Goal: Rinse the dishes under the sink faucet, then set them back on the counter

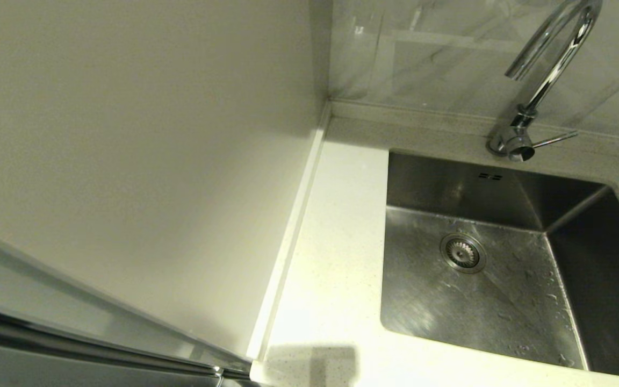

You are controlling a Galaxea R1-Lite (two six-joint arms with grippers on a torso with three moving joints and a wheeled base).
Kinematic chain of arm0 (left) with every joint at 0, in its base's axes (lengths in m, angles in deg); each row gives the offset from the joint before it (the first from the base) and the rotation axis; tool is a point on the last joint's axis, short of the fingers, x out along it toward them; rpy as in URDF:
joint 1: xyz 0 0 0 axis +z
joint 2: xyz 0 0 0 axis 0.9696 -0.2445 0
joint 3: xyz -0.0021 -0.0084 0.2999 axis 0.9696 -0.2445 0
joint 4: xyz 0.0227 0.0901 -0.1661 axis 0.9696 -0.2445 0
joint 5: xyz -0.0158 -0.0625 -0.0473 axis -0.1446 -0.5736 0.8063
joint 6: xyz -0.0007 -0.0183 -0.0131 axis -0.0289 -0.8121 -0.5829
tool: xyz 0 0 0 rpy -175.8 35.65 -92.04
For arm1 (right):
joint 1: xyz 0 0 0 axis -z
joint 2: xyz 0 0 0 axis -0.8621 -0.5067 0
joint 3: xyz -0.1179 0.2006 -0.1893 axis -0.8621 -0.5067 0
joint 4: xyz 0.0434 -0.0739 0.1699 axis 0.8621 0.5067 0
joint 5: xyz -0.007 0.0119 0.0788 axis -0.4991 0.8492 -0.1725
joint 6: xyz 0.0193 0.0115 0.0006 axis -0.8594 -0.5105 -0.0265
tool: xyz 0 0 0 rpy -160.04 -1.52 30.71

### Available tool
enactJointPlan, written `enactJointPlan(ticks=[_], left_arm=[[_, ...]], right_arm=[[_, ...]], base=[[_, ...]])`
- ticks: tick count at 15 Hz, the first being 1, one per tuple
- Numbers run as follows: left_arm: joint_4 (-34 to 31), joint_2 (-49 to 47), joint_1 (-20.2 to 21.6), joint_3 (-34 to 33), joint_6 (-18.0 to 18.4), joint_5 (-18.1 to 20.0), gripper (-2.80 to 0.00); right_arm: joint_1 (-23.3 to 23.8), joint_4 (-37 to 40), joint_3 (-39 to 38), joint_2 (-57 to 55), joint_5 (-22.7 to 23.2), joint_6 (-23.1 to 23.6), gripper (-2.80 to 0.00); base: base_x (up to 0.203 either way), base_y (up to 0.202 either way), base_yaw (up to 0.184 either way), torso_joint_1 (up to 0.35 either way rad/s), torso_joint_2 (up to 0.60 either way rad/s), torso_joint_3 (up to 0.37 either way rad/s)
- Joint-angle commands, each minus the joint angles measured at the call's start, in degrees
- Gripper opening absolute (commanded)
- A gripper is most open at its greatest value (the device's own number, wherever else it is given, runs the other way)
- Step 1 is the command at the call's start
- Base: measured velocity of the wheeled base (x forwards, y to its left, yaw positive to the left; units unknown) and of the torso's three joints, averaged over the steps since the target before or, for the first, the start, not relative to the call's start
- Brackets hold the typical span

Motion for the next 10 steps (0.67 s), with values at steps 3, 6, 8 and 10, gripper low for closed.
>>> enactJointPlan(ticks=[3,6,8,10], left_arm=[[0.02,0.18,0.00,0.00,-0.03,-0.04,-2.80],[0.02,0.18,0.00,0.00,-0.03,-0.09,-2.80],[0.02,0.18,0.00,0.00,-0.03,-0.09,-2.80],[0.02,0.18,0.00,0.00,-0.03,-0.09,-2.80]], right_arm=[[0.05,0.00,-0.01,-0.05,0.01,0.00,-2.80],[-0.02,-0.09,-0.09,-0.14,-0.08,0.01,-2.80],[-0.04,-0.09,-0.01,-0.05,-0.08,0.05,-2.80],[-0.04,-0.02,-0.09,-0.05,-0.08,-0.10,-2.80]], base=[[0.000,0.000,0.000,0.000,0.00,0.000],[0.000,0.000,0.000,0.000,0.00,0.000],[0.000,0.000,0.000,0.000,0.00,0.000],[0.000,0.000,0.000,0.000,0.00,0.000]])
